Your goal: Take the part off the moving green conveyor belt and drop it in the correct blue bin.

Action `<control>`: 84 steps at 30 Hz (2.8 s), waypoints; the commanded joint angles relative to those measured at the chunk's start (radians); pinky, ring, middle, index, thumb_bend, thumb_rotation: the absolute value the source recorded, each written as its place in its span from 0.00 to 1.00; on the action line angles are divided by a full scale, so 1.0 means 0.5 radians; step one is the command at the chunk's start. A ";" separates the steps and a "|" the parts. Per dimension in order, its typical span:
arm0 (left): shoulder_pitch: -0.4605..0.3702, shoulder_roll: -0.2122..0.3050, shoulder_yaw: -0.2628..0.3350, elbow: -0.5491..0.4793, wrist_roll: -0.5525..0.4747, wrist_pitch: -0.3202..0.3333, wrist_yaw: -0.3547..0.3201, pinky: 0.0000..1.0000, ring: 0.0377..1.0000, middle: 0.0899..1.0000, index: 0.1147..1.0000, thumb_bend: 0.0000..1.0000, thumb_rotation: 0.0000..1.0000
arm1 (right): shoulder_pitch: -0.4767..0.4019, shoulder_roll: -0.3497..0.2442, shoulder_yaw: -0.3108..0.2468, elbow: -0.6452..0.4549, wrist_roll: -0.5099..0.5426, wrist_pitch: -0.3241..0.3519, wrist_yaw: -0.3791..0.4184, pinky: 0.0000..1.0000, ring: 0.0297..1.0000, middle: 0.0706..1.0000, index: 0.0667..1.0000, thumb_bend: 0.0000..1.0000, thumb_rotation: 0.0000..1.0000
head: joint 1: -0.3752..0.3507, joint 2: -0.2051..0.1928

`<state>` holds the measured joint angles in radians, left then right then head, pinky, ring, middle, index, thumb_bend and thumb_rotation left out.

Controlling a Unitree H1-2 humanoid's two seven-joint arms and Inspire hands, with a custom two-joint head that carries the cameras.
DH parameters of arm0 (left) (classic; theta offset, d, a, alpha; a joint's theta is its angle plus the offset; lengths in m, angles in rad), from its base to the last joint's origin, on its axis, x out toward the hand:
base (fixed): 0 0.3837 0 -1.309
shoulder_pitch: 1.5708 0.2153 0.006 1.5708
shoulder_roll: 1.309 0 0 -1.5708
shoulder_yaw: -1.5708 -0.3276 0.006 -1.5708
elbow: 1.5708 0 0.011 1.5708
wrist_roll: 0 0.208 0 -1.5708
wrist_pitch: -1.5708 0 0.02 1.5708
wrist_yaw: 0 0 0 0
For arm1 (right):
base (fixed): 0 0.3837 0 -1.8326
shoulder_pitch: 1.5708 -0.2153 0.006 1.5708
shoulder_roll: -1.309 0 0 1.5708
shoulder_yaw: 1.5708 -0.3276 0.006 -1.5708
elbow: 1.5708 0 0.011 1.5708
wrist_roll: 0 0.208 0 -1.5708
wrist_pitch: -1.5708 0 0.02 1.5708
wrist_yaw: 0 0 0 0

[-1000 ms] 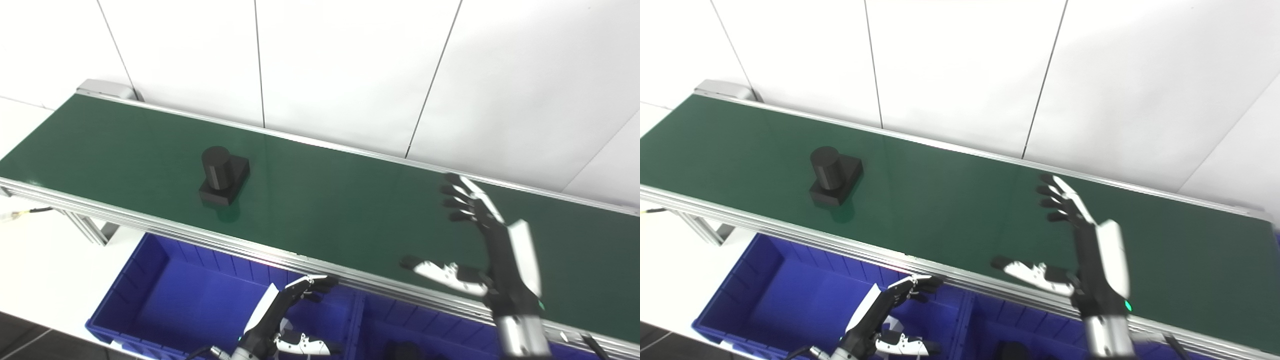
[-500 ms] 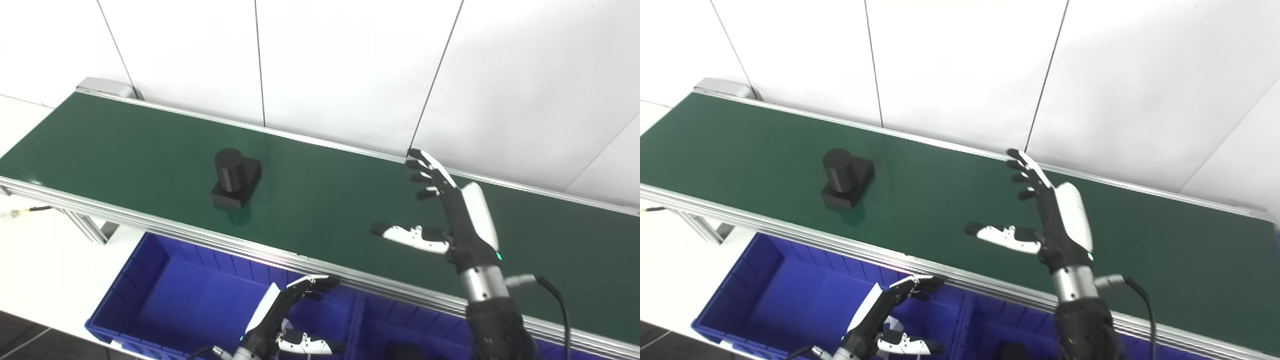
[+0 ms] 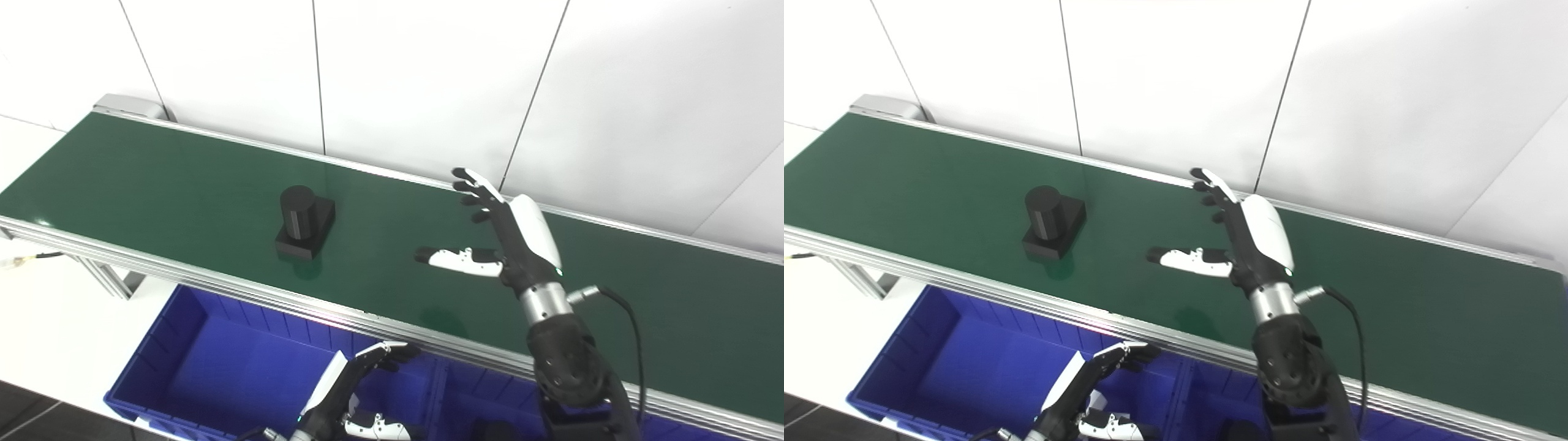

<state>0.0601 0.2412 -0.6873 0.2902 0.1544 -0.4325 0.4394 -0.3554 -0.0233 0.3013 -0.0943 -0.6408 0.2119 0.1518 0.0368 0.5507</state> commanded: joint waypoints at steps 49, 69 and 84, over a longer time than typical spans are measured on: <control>0.306 -0.015 0.286 -0.440 0.114 -0.075 -0.267 0.70 0.75 0.76 0.73 0.93 0.34 | -0.729 0.228 0.335 1.239 -0.026 -0.093 -0.257 0.70 0.80 0.84 0.86 0.89 0.50 | -0.026 0.003; 0.382 -0.051 0.305 -0.500 0.157 -0.075 -0.265 0.71 0.76 0.77 0.74 0.94 0.37 | -0.736 0.346 0.320 1.658 0.031 -0.322 -0.763 0.39 0.45 0.46 0.60 0.57 0.03 | -0.016 0.051; 0.366 -0.032 0.310 -0.497 0.068 -0.074 -0.300 0.71 0.76 0.77 0.74 0.92 0.35 | -0.650 0.327 0.329 1.654 -0.018 -0.364 -1.065 0.35 0.40 0.39 0.51 0.51 0.00 | -0.051 0.071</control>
<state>0.2451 0.2251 -0.5330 0.0723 0.2041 -0.4379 0.2939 -0.6682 0.1334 0.4711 0.7832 -0.6445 0.0672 -0.3470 0.0108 0.5860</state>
